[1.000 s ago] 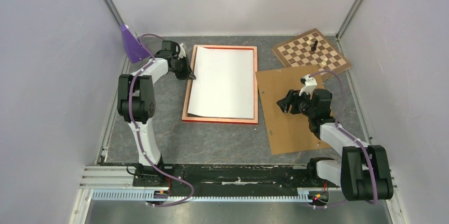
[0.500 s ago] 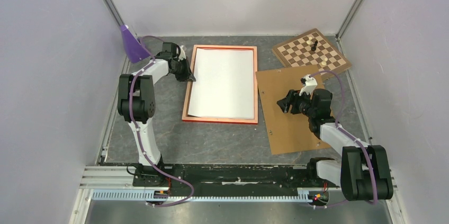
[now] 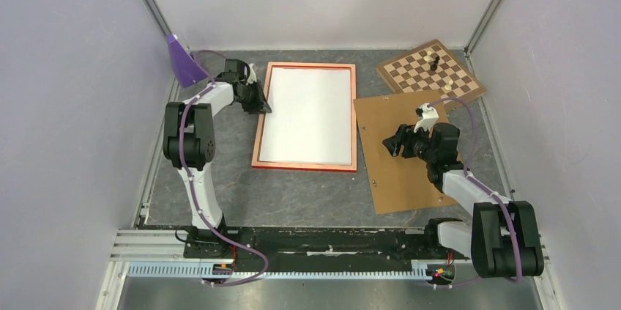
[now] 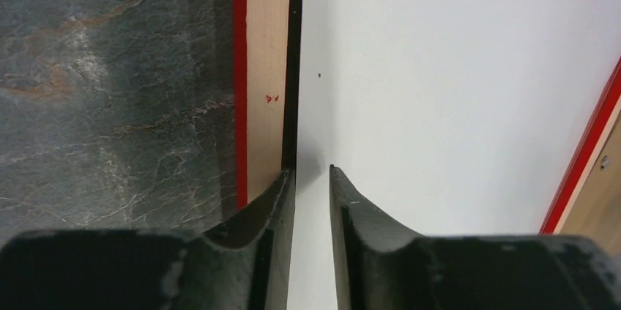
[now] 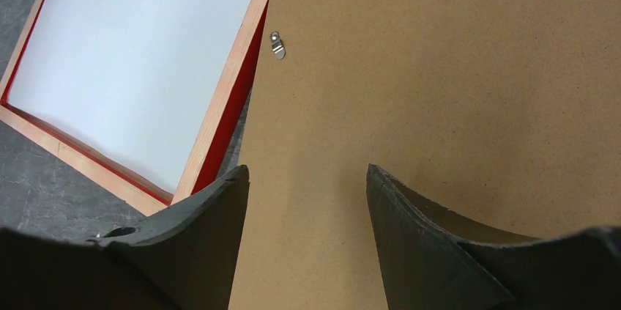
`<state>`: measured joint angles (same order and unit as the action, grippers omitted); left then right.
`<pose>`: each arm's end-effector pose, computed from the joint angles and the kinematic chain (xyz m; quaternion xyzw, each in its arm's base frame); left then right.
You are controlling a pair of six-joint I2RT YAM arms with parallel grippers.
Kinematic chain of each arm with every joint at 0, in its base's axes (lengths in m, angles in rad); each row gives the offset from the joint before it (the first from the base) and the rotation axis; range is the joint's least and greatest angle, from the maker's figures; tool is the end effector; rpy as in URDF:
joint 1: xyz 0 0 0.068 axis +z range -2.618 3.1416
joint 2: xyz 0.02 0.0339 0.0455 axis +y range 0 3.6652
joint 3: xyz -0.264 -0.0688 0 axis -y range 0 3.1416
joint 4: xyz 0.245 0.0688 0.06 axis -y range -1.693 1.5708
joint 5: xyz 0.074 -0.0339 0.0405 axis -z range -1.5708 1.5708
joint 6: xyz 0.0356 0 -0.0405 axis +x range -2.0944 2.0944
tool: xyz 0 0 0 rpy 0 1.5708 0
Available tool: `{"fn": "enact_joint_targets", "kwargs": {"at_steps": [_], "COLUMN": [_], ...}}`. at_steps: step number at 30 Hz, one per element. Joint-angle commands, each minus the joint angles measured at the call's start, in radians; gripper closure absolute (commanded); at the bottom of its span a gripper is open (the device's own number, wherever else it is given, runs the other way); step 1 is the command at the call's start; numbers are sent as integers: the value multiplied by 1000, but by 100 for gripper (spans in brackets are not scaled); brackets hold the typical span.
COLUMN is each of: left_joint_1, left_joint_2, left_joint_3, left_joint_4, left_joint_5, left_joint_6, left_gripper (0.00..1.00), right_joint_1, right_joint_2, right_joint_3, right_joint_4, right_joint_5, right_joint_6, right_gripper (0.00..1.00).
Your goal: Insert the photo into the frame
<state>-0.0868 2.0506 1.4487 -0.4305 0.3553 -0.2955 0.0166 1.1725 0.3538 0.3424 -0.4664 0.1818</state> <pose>0.4301 -0.0499 0.1662 -0.0521 0.9485 -0.2170 0.2246 0.2225 0.0197 0.1704 -0.0513 0.8379 0.2465 0.4842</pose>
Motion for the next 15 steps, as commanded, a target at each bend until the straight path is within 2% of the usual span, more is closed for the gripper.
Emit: {"fn": "enact_joint_targets", "kwargs": {"at_steps": [1, 5, 15], "left_joint_1": [-4, -4, -4], "left_joint_2": [-26, -36, -111], "left_joint_3": [-1, -4, -7], "left_joint_4": [31, 27, 32], "left_joint_5": [-26, -35, -53], "left_joint_6": [-25, -21, -1], "left_gripper": [63, 50, 37], "right_joint_1": [-4, -6, -6], "right_joint_2": [-20, -20, -25], "right_joint_3": [-1, -1, -2], "right_joint_4": [46, 46, 48], "right_joint_5": [-11, -11, -11], "right_joint_6": [-9, -9, -11], "right_gripper": [37, 36, 37]}}
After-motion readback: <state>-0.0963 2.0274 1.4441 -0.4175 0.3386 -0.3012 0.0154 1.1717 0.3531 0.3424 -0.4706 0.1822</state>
